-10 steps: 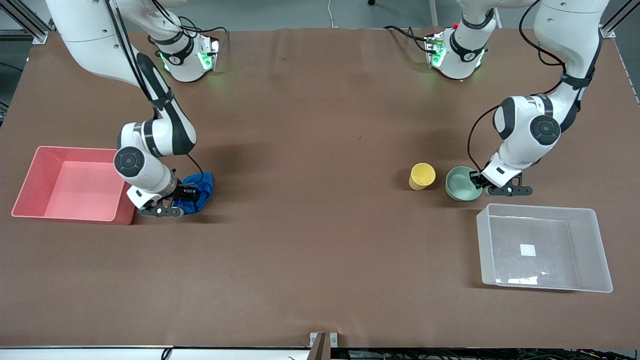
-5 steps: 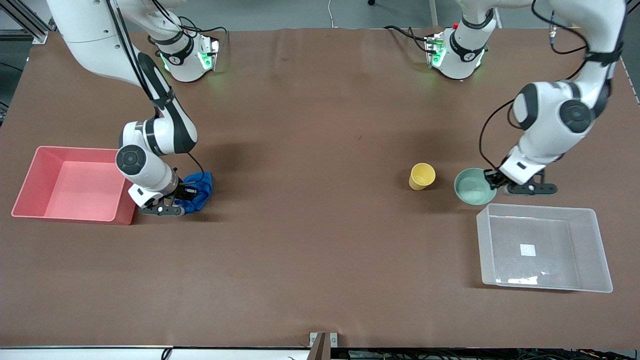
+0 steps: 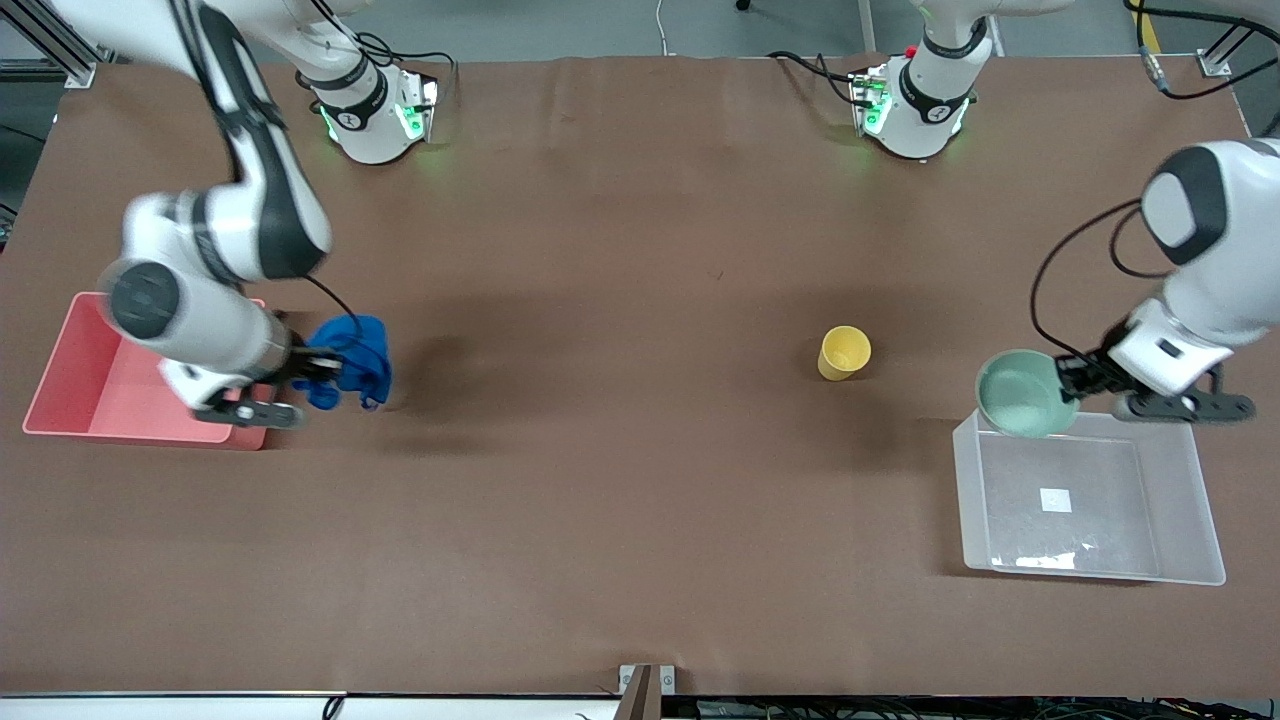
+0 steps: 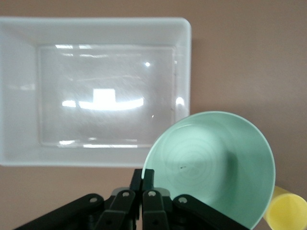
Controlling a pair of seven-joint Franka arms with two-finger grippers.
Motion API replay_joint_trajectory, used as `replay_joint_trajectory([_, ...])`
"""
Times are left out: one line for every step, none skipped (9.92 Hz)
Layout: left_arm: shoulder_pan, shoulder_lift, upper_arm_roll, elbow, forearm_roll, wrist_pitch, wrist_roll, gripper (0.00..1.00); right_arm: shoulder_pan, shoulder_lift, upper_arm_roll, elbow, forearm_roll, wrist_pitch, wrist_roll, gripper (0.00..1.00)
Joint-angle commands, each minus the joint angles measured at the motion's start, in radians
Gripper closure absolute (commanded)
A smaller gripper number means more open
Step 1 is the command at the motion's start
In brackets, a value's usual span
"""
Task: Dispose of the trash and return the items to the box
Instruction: 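Carry the cloth to the bin while the left gripper lowers the bowl into the box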
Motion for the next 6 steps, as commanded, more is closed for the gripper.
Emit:
replay_joint_trajectory([-0.001,0.267,0.095,0.279,-0.121,-0.056,0.151,1.0,-0.177,-0.053,0.006,0.032,-0.011,-0.068,-0.25,0.99])
replay_joint_trajectory([-0.004,0.334,0.141,0.312,-0.194,-0.056,0.229,1.0,-0.279,-0.067,0.006,0.034,-0.011,-0.068,-0.395,0.99])
replay_joint_trajectory([-0.002,0.396,0.176,0.356,-0.239,-0.055,0.281,1.0,-0.361,-0.063,0.008,0.032,-0.011,-0.059,-0.512,0.99])
replay_joint_trajectory([-0.002,0.434,0.188,0.37,-0.254,-0.048,0.3,1.0,-0.421,-0.058,0.008,0.023,-0.011,-0.028,-0.556,0.99])
replay_joint_trajectory([-0.002,0.461,0.189,0.37,-0.256,-0.032,0.299,1.0,-0.452,-0.046,0.006,-0.009,-0.016,0.027,-0.567,0.99])
replay_joint_trajectory([-0.004,0.485,0.187,0.367,-0.267,0.006,0.29,1.0,-0.475,-0.009,0.008,-0.053,-0.033,0.112,-0.575,0.98])
